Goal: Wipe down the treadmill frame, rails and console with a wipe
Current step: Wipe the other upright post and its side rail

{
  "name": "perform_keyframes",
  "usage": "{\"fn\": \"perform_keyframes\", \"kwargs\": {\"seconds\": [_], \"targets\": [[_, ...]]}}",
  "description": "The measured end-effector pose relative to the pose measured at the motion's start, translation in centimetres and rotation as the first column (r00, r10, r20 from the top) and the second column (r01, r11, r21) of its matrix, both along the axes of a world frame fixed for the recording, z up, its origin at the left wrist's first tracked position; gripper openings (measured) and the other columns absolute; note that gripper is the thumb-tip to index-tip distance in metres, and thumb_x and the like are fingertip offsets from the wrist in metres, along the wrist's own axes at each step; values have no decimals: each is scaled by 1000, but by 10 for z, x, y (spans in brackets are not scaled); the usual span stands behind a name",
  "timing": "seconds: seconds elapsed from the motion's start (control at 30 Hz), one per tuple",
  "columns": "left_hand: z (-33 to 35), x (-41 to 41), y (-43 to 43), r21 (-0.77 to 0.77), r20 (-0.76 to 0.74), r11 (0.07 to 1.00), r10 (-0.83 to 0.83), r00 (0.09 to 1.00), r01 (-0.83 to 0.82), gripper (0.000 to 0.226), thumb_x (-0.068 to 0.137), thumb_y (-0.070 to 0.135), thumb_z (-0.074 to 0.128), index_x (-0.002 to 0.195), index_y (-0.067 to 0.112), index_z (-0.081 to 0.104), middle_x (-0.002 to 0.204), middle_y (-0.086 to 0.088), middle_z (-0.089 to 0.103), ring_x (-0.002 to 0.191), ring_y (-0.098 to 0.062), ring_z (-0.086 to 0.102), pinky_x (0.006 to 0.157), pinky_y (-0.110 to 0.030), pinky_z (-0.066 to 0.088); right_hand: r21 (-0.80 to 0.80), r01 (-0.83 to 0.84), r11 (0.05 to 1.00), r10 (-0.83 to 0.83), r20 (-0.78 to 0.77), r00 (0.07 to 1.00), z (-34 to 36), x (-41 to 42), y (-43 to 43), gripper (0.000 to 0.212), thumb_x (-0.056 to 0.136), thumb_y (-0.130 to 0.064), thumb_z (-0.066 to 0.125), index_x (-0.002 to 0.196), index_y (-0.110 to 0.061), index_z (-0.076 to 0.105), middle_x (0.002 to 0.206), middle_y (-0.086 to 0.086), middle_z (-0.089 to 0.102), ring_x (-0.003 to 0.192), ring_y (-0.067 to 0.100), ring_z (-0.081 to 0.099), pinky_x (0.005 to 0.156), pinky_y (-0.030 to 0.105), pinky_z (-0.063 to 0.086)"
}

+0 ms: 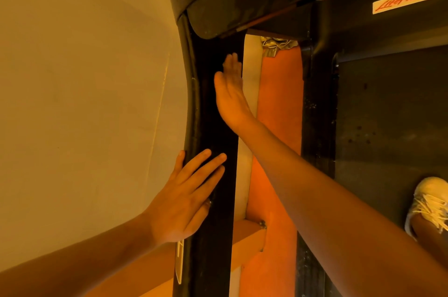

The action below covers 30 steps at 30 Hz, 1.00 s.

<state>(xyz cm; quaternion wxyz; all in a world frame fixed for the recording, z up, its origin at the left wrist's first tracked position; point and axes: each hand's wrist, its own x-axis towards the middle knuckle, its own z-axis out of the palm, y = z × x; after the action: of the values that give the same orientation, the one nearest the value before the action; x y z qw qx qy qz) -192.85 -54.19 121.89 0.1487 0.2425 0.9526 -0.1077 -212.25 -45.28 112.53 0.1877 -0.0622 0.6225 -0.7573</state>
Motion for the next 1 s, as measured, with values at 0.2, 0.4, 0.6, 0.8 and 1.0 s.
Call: {"fn": "perform_keyframes", "kwargs": {"seconds": [0.2,0.4,0.6,0.8,1.0], "targets": [[-1,1,-2,6,-2,1000,-9,1000,9,63,90,25,44,151,8,44,165,-7,27,156,-29,8,125,-53,-7,-35,-29,999,18,-282,959,12,40,0,59,111,-35,22,162,-20,-3,172,-3,-9,150,0,-16,120,22,-10],[-2,0,-3,29,-5,1000,-10,1000,10,63,90,25,43,151,9,44,164,-8,29,156,-30,10,124,-54,-6,3,-48,999,48,-257,965,3,43,0,62,108,-40,21,162,-21,-5,172,-3,-11,150,-1,-17,121,24,-11],[-3,0,-3,68,-7,997,-23,1000,23,60,92,24,42,149,8,46,163,-7,32,156,-30,12,124,-55,-5,-55,-50,997,28,-354,935,3,38,4,61,110,-34,24,161,-17,-4,172,2,-9,156,8,-14,125,28,-9],[-4,0,-6,103,-15,994,-37,999,38,58,92,23,42,147,9,50,160,-6,38,155,-31,15,124,-59,-3,-119,-52,992,-8,-457,889,19,40,1,60,111,-20,32,162,-4,4,171,12,-6,158,23,-10,127,58,5],[-4,0,-7,98,-15,995,-35,999,36,57,91,24,44,146,10,52,159,-5,39,156,-28,14,124,-57,-4,-76,-88,993,43,-468,882,-8,38,3,61,112,-25,31,161,-16,-4,172,6,-9,158,17,-9,127,57,7]]}}
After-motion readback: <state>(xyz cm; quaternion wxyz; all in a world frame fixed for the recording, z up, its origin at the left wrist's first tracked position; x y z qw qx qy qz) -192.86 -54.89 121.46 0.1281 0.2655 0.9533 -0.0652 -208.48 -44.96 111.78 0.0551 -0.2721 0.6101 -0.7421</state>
